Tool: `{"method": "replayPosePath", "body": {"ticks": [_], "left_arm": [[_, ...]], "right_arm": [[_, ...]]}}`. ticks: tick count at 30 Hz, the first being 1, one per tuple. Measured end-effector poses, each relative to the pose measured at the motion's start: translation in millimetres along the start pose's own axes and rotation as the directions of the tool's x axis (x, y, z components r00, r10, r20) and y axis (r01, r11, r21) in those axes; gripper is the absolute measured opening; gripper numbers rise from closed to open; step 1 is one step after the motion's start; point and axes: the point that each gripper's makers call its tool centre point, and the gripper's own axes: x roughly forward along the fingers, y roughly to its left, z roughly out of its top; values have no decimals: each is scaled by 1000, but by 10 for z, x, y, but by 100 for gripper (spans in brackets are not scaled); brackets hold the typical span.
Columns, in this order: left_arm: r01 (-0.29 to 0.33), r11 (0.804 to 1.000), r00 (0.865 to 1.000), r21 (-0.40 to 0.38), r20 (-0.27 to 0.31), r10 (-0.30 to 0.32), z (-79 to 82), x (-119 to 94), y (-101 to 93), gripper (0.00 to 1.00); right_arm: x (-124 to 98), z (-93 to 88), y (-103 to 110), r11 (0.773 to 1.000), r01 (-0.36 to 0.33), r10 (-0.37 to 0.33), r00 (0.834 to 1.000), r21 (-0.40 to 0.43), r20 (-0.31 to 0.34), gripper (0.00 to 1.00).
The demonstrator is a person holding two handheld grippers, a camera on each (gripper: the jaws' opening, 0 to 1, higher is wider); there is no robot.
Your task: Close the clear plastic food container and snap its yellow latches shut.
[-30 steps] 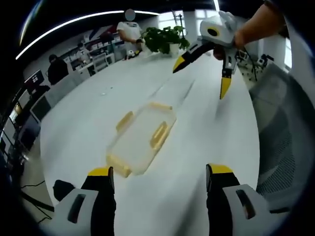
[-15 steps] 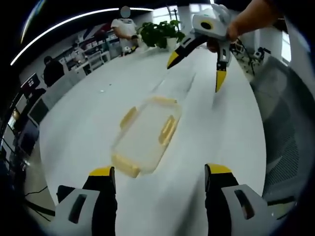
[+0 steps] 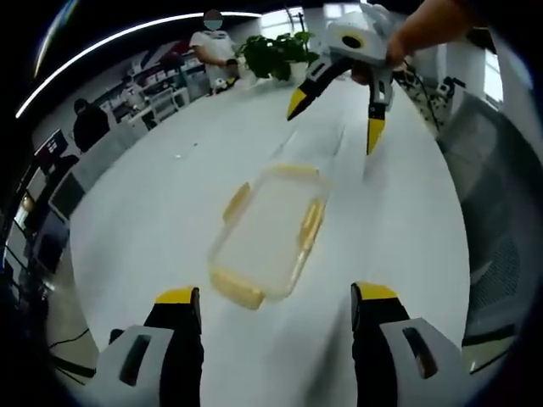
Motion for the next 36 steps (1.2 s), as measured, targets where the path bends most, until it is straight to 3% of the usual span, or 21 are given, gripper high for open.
{"method": "replayPosePath", "body": {"ticks": [8, 15, 36], "left_arm": [[24, 999, 1000, 39, -8, -24, 41, 59, 78, 70], [54, 995, 998, 85, -42, -50, -16, 116, 116, 69], [156, 975, 982, 158, -133, -135, -149, 263, 202, 67]], "right_arm": [[75, 74, -52, 999, -30, 30, 1000, -30, -3, 69], [144, 67, -107, 997, -54, 53, 998, -52, -18, 70], [327, -17, -108, 988, -153, 152, 987, -26, -60, 63]]}}
